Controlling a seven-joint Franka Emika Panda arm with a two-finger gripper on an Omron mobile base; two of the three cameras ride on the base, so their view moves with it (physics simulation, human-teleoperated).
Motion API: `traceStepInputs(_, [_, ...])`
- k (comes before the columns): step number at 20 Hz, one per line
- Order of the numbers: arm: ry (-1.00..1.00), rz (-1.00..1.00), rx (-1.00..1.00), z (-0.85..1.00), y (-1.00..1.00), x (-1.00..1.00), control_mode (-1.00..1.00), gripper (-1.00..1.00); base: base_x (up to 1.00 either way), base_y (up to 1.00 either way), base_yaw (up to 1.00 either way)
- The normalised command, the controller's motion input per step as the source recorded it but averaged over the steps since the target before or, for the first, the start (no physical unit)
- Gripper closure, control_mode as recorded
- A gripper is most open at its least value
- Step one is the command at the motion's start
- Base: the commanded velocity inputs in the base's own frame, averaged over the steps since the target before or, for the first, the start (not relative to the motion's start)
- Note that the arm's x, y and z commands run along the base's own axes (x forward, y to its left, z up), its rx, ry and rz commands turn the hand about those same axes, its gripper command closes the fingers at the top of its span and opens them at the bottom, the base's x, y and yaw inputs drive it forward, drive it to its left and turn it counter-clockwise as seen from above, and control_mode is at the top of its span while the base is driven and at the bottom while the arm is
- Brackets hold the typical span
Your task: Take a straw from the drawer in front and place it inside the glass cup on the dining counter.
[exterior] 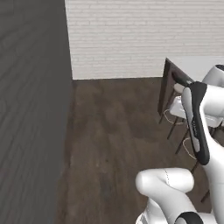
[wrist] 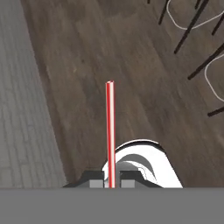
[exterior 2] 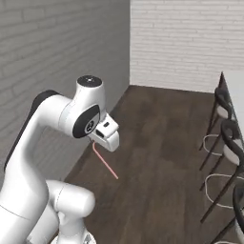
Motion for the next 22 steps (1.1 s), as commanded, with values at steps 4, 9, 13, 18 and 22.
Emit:
traceStepInputs(4, [0.00,0.00,0.00,0.00,0.00,0.00,1.00,1.00,0.48,0.21,-0.75])
traceStepInputs(9, [0.00,0.00,0.00,0.00,0.00,0.00,1.00,1.00,0.71,0.40,-0.68])
traceStepInputs(13, [0.00,0.00,0.00,0.00,0.00,0.00,1.00,1.00,0.86,0.67,-0.61])
traceStepInputs(18, [0.00,0.00,0.00,0.00,0.00,0.00,1.00,1.00,0.73,0.85,-0.59])
traceStepInputs(22, [0.00,0.00,0.00,0.00,0.00,0.00,1.00,1.00,0.72,0.76,-0.63])
